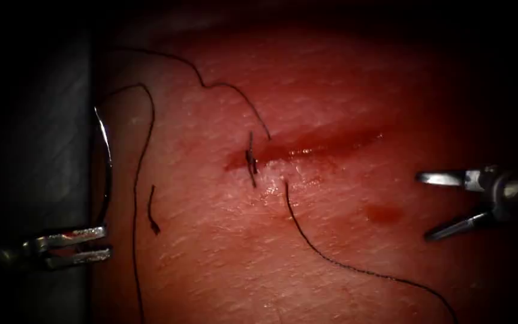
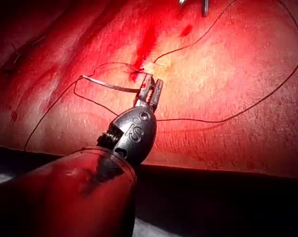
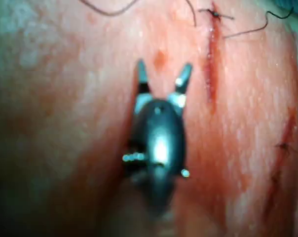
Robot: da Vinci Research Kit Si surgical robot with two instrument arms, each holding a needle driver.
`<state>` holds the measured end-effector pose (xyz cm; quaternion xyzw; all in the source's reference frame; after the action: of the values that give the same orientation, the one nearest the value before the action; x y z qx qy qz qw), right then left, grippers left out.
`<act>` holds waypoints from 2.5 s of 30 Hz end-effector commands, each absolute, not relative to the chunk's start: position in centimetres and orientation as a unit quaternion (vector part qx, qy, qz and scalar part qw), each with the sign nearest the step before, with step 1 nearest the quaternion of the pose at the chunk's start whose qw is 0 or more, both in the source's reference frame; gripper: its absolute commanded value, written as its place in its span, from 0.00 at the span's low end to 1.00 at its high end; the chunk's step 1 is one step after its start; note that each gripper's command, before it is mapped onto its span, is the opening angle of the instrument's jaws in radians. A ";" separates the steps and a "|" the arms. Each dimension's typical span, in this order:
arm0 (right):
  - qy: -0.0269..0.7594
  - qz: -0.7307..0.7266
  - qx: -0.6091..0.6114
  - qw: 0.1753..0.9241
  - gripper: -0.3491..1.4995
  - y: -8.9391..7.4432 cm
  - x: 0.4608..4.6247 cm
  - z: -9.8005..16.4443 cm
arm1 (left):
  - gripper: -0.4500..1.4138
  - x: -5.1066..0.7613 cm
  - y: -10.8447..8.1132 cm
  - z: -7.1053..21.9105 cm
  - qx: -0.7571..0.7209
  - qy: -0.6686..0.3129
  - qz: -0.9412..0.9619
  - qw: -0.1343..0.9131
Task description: Wound Closure
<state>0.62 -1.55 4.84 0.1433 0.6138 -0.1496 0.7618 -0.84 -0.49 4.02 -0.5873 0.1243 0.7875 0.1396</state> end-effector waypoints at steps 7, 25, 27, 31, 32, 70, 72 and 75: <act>0.616 -0.142 0.159 0.759 0.44 -1.5 0.64 4.9 | 0.00 -0.92 -0.5 4.1 -0.587 0.123 0.787 0.141; 0.620 -0.078 0.136 0.768 0.32 -1.5 1.84 5.2 | 0.00 -0.89 -0.5 4.1 -0.587 0.124 0.788 0.139; 0.620 -0.079 0.134 0.769 0.32 -1.5 1.90 5.2 | 0.00 -0.89 -0.5 4.1 -0.587 0.124 0.788 0.139; 0.617 -0.077 0.125 0.774 0.41 -1.6 2.09 5.4 | 0.00 -0.89 -0.5 4.1 -0.587 0.125 0.788 0.139; 0.617 -0.079 0.125 0.773 0.42 -1.6 2.13 5.4 | 0.00 -0.89 -0.5 4.1 -0.587 0.125 0.788 0.139; 0.641 -0.136 0.124 0.746 0.00 -2.2 1.38 4.5 | 0.00 -0.89 -0.5 4.1 -0.587 0.125 0.788 0.139; 0.642 -0.141 0.126 0.743 0.00 -2.3 1.27 4.4 | 0.00 -0.91 -0.5 4.1 -0.586 0.125 0.788 0.140; 0.645 -0.154 0.132 0.737 0.00 -2.5 1.15 4.2 | 0.00 -0.92 -0.5 4.1 -0.586 0.125 0.788 0.141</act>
<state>1.07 -2.38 4.13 0.1315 0.6444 -0.1584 0.7364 -0.87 -0.51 4.03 -0.5856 0.1262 0.7883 0.1404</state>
